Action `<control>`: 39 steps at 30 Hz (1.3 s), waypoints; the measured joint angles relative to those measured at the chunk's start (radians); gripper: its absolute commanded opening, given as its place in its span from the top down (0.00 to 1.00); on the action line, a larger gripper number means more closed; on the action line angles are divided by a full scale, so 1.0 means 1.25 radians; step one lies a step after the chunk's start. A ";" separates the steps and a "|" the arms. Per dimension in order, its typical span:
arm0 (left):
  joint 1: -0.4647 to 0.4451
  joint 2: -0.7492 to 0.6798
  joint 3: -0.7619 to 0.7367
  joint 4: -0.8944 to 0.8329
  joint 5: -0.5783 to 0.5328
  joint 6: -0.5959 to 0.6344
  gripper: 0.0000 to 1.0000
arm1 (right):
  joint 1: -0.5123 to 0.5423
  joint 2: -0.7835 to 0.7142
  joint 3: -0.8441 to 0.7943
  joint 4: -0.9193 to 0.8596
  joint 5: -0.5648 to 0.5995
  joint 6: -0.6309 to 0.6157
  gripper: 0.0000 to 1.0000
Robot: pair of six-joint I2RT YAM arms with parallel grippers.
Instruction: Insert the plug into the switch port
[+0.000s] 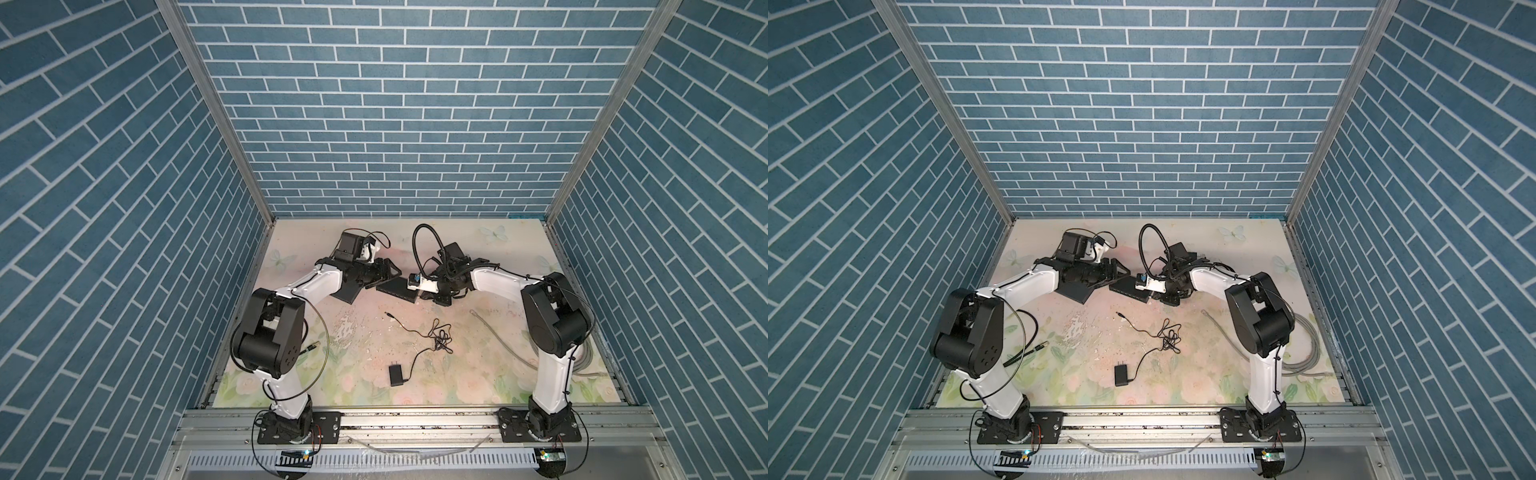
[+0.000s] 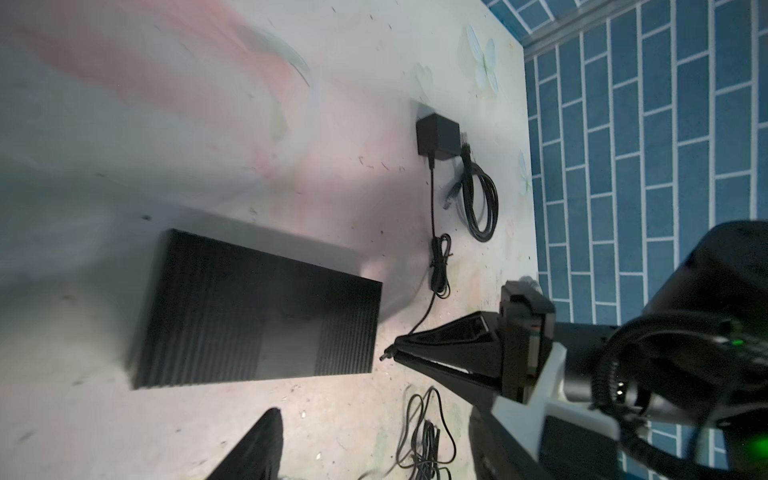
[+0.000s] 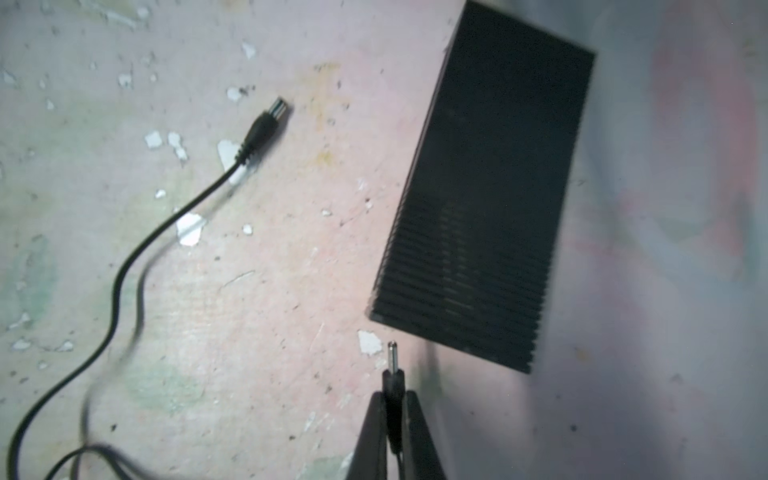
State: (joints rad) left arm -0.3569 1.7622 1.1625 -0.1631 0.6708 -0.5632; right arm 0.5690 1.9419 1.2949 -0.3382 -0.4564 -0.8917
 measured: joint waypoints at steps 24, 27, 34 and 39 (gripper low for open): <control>-0.060 0.152 -0.009 0.269 0.064 -0.214 0.62 | -0.041 -0.030 -0.036 0.158 -0.130 0.143 1.00; -0.061 0.157 -0.009 0.287 0.071 -0.233 0.66 | -0.042 -0.030 -0.040 0.158 -0.130 0.145 1.00; -0.061 0.157 -0.009 0.306 0.080 -0.251 0.76 | -0.045 -0.030 -0.040 0.170 -0.130 0.150 1.00; -0.061 0.157 -0.017 0.310 0.081 -0.256 0.78 | -0.052 -0.030 -0.040 0.183 -0.131 0.158 1.00</control>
State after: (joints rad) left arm -0.4328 1.9591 1.1416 0.2245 0.7723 -0.8829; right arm 0.5041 1.9045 1.2446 -0.1089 -0.6201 -0.6945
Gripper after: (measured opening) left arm 0.233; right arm 0.072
